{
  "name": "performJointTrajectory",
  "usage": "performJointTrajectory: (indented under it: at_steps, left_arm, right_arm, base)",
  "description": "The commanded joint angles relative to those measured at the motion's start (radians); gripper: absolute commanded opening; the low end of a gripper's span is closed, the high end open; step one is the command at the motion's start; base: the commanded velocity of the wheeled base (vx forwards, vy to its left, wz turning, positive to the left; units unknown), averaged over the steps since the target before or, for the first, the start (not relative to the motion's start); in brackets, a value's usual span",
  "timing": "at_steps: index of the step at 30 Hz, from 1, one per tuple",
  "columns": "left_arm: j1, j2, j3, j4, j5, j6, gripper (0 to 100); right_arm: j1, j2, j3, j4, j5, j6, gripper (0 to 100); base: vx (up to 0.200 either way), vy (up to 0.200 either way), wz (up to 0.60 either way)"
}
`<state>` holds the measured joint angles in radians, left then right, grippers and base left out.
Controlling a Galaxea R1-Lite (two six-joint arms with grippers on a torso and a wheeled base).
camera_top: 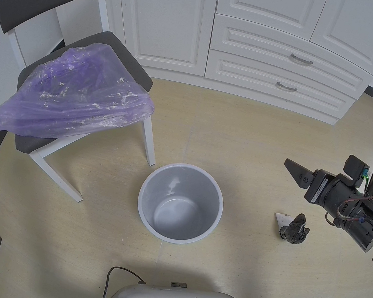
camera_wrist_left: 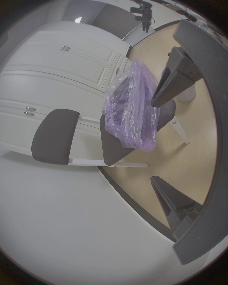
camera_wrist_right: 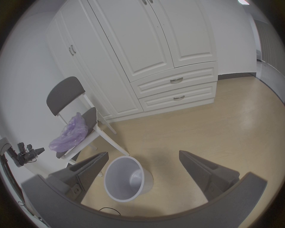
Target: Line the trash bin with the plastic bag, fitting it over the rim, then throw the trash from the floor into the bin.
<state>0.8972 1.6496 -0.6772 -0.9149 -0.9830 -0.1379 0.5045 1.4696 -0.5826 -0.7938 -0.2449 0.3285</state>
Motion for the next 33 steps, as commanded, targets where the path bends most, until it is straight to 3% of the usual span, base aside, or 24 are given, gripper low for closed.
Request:
performJointTrajectory:
  at_steps: [1,5,16,28,32,33]
  left_arm:
    - [0.003,0.029,-0.022,0.008,-0.002,-0.046,100]
    - [0.000,0.015,-0.061,0.047,-0.002,-0.147,100]
    - [-0.023,0.090,-0.197,0.280,0.000,-0.155,100]
    - [-0.061,0.138,-0.202,0.275,0.014,-0.152,100]
    - [-0.072,0.157,-0.209,0.266,0.060,-0.151,100]
    - [-0.098,0.174,-0.214,0.245,0.119,-0.149,100]
  right_arm:
    - [0.000,0.005,-0.023,0.039,-0.020,0.000,100]
    - [0.002,-0.008,-0.062,0.117,-0.065,0.003,100]
    - [0.012,-0.011,-0.103,0.219,-0.070,0.027,100]
    - [0.012,0.005,-0.103,0.219,-0.070,0.029,100]
    - [0.012,0.009,-0.105,0.217,-0.070,0.030,100]
    - [0.012,0.008,-0.105,0.214,-0.070,0.030,100]
  base:
    - [0.000,0.000,0.00]
    - [0.000,0.000,0.00]
    - [0.000,0.000,0.00]
    - [0.000,0.000,0.00]
    - [0.000,0.000,0.00]
    - [0.000,0.000,0.00]
